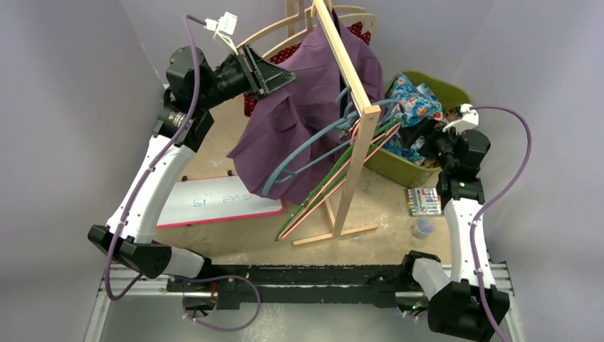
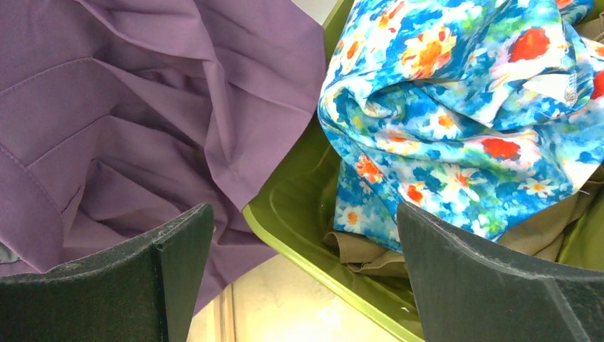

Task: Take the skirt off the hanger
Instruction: Pick up the hanger from the clothesline.

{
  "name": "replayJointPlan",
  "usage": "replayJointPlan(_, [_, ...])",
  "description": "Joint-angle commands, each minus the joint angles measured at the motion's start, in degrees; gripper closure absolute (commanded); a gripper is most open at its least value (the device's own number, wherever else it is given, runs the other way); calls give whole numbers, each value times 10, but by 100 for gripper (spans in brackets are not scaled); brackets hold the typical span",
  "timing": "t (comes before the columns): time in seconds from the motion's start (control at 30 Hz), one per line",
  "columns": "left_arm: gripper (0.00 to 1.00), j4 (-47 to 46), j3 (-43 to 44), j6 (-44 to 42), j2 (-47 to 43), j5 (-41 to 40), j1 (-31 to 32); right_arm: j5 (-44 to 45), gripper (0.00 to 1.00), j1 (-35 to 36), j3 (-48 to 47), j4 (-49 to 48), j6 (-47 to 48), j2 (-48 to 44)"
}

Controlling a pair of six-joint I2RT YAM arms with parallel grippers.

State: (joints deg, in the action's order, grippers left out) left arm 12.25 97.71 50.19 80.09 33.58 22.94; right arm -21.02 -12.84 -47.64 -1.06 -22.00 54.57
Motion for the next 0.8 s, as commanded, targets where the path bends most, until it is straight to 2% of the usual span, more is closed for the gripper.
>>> replayJointPlan(0.0, [100, -113, 62, 44, -5, -13, 0, -14, 1, 2, -22, -10, 0, -15])
replayJointPlan(0.23, [100, -158, 92, 106, 19, 3, 1, -14, 1, 2, -21, -12, 1, -14])
replayJointPlan(0.47, [100, -182, 114, 174, 24, -19, 2, -12, 1, 2, -16, -14, 1, -12])
replayJointPlan(0.77, [100, -214, 153, 214, 9, -32, 3, -12, 1, 2, -12, -17, 1, -10])
